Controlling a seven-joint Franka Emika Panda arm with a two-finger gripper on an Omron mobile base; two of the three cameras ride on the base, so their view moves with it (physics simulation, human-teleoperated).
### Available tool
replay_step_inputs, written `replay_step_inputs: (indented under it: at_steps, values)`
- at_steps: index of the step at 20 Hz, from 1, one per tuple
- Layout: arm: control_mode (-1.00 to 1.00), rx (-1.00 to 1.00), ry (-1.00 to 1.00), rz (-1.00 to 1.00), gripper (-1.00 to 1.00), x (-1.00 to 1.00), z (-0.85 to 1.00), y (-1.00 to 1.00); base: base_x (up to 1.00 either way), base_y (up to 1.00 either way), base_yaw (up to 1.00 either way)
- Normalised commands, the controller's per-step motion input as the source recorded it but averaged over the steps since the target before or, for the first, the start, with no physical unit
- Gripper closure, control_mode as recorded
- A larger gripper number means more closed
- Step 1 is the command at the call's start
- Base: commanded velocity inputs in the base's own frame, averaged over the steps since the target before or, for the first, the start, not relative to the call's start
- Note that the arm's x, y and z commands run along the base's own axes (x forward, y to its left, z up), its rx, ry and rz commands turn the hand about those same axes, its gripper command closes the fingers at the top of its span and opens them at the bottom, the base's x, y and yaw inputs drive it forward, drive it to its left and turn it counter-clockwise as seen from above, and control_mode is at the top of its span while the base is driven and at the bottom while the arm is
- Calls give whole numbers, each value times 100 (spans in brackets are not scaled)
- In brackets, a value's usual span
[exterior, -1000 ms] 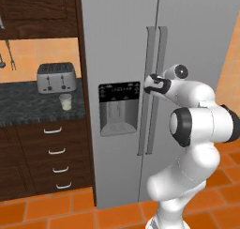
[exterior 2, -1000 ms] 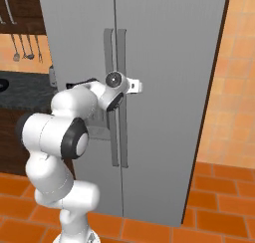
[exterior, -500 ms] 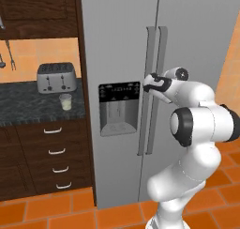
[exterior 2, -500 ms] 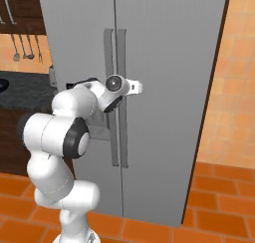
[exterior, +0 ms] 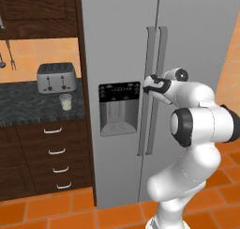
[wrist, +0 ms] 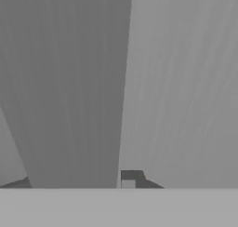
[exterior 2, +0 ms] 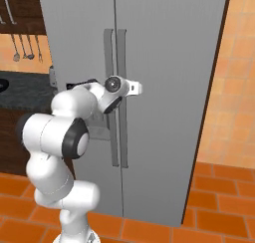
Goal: Grab a lemon wedge from the fridge and one ice cube from the ice bowl, and put them in the glass of lemonade.
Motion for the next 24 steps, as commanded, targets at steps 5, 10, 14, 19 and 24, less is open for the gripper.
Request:
replay_step_inputs:
  at_steps: [5,10,14,19,24]
  values:
    - [-100,4,-2,-12,100,-48,13,-99,0,0,0]
    - [-100,9,-3,-10,100,-54,27,-99,0,0,0]
    - [-100,18,-3,-6,100,-63,62,-95,0,0,0]
    - [-100,20,-8,-3,100,-60,89,-83,0,0,0]
    - [-100,15,-8,-4,100,-60,52,-71,0,0,0]
